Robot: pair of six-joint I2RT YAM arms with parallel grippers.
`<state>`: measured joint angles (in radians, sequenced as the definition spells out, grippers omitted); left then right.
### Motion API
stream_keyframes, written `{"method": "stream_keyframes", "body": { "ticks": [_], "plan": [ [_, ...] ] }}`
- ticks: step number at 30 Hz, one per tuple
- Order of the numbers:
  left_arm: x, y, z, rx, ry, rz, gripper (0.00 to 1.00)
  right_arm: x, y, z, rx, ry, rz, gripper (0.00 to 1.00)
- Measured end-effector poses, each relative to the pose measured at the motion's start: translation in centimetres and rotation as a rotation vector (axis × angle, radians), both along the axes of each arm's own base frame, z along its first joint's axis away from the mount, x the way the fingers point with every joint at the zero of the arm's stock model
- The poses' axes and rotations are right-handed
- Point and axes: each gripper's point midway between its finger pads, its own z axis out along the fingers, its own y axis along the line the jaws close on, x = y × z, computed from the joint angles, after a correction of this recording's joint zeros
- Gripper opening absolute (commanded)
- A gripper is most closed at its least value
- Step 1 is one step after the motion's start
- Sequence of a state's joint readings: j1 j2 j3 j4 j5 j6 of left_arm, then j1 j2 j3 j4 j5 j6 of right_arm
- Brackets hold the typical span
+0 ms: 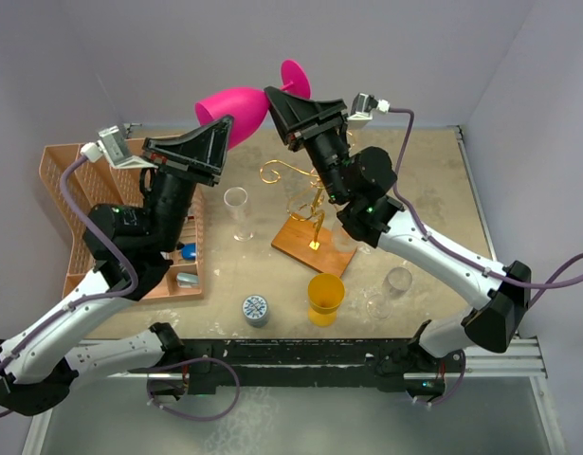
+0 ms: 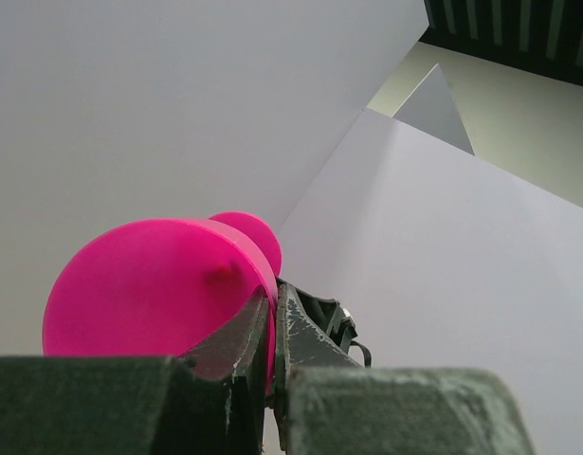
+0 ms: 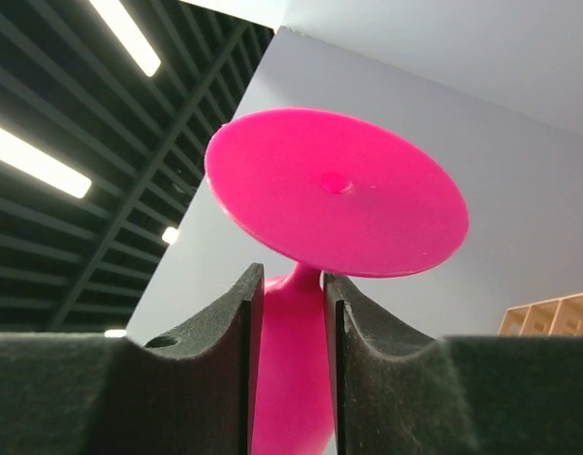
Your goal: Place the wine glass upside down on the wine glass rack
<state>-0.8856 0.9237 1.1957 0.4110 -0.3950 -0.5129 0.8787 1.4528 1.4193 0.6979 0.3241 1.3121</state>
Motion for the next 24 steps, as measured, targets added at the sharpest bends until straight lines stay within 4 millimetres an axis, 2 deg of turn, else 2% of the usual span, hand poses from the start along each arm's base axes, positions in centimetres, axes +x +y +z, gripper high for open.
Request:
{"method": "stream_keyframes", "body": {
  "ticks": [7, 12, 16, 24],
  "plan": [
    [-1.1, 0.6, 0.7, -0.017, -0.025, -0.027, 0.00, -0.5, -0.1, 1.0, 0.035, -0.041, 0.013, 0.17],
    [-1.5, 0.8, 0.3, -0.024, -0.023, -0.043, 0.00, -0.6, 0.1, 1.2, 0.049, -0.059, 0.027, 0.00],
    [-1.8, 0.7, 0.0, -0.023, -0.016, -0.062, 0.00, -0.7, 0.0, 1.5, 0.058, -0.071, 0.026, 0.00],
    [-2.1, 1.0, -1.3, 0.005, 0.036, -0.074, 0.32, -0.9, -0.4, 1.7, 0.020, -0.137, -0.026, 0.00]
  ]
}}
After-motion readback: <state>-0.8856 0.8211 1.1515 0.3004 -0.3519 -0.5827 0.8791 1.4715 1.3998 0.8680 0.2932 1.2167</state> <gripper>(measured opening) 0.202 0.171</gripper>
